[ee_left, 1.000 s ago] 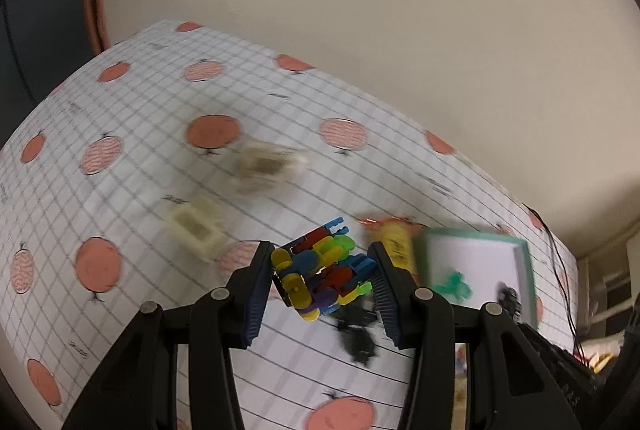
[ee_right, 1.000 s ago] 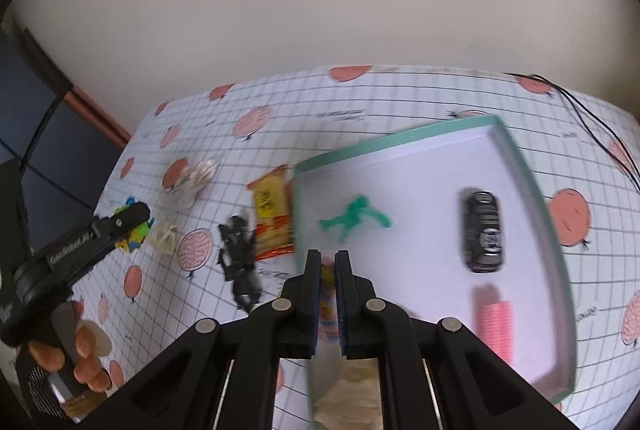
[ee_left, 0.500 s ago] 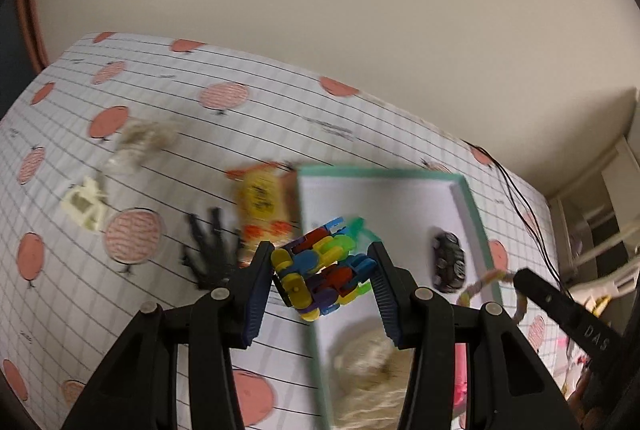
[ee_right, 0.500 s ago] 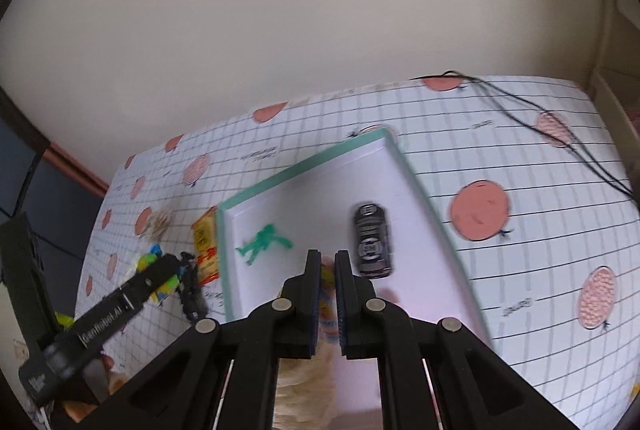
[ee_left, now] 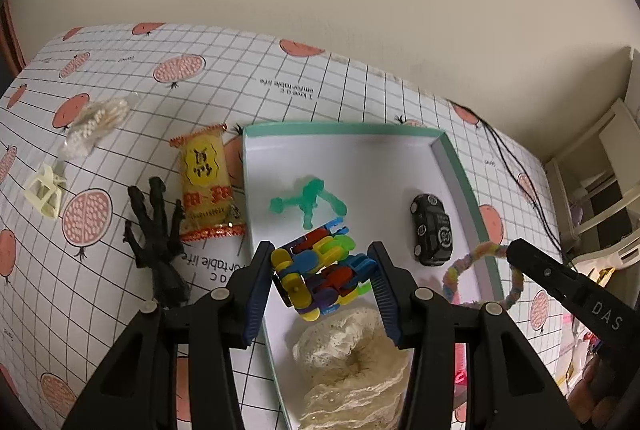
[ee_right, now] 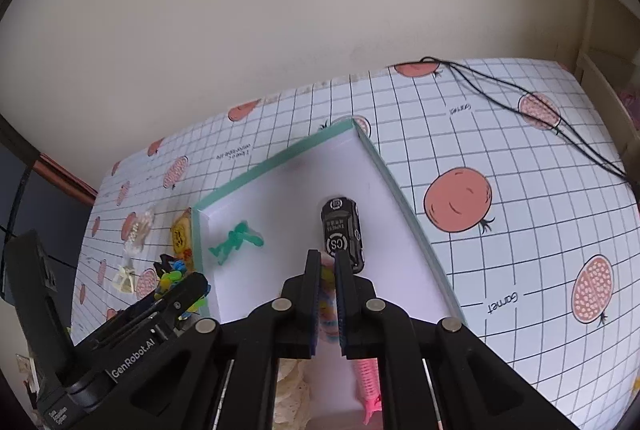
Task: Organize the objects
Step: 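Carry the block toy with the left tool into the box while the right tool carries the ring there, then open both tools to drop the block toy and rainbow ring in the box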
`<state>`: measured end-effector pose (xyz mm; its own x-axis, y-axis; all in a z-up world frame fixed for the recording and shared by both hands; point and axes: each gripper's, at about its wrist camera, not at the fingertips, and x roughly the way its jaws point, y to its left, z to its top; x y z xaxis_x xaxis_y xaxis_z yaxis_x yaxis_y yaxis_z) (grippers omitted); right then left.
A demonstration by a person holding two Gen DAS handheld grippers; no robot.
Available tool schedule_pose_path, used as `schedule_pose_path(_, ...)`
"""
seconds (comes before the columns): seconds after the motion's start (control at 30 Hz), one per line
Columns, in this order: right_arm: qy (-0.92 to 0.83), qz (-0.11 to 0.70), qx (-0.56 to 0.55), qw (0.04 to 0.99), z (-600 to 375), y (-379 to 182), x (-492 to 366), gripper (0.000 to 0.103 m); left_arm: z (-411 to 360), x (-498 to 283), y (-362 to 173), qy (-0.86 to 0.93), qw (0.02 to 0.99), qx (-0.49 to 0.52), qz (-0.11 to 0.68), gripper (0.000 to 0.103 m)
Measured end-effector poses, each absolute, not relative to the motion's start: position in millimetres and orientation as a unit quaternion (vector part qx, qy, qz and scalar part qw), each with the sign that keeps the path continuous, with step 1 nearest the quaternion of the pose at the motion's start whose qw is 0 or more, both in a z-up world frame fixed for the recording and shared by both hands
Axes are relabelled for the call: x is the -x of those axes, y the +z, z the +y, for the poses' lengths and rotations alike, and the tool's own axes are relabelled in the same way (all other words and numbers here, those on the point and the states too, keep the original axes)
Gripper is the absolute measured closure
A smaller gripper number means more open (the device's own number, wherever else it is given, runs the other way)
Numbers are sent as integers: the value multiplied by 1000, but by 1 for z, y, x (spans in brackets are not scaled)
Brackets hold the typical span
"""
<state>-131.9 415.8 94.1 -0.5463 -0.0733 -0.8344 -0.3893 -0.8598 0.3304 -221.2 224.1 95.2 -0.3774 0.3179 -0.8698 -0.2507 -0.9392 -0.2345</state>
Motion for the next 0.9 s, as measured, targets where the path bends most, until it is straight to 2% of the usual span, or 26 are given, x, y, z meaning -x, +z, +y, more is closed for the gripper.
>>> schedule_pose_path(0.63,833,241,490,91,403,60,146,95,231,223,61,809,169,562,-32,54)
schedule_pose_path(0.9,830,213,505,99,397,59,150,93,233,222,55,804,169,570,-26,54)
